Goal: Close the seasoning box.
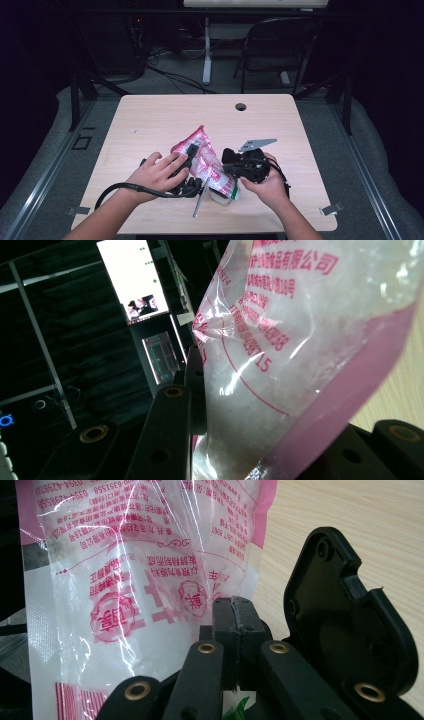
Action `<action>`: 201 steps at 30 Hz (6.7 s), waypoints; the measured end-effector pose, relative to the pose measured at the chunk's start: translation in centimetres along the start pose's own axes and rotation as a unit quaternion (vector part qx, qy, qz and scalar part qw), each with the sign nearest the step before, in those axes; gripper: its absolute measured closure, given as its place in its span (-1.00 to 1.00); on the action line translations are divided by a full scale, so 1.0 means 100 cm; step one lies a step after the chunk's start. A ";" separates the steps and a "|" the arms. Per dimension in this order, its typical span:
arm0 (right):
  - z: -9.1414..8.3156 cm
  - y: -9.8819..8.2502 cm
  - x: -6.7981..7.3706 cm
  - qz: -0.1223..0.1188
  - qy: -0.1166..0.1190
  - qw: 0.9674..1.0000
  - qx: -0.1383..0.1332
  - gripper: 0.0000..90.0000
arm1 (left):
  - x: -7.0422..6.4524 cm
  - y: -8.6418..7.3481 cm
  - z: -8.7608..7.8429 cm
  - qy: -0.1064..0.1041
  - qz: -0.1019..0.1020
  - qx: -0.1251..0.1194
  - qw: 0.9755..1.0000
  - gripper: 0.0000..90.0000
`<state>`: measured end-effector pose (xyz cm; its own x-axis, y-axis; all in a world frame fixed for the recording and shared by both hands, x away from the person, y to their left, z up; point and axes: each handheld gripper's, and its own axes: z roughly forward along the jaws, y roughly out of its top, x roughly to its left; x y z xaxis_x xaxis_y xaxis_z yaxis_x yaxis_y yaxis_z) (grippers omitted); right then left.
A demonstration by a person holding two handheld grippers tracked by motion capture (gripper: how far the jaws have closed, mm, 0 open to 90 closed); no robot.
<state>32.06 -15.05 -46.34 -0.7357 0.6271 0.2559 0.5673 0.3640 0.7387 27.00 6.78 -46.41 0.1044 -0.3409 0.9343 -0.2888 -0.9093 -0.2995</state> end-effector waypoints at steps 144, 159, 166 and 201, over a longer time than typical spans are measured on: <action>0.008 0.000 -0.001 0.005 -0.001 1.000 0.007 1.00 | -0.030 -0.009 0.004 -0.039 -0.129 0.005 0.991 0.66; 0.008 0.001 -0.001 0.003 0.001 1.000 0.010 1.00 | -0.037 -0.012 0.006 -0.064 -0.167 0.006 0.984 0.66; 0.008 0.001 0.000 0.003 0.002 1.000 0.010 1.00 | -0.040 -0.013 0.006 -0.072 -0.194 0.003 0.978 0.66; 0.008 0.002 0.003 0.001 0.007 1.000 0.002 1.00 | -0.066 -0.014 0.008 -0.109 -0.367 -0.008 0.924 0.64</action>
<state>32.27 -14.25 -46.65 -0.7393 0.6185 0.2662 0.5708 0.3659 0.7351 27.51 10.12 -52.32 0.4655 0.3254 0.8231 -0.0778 -0.9113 0.4043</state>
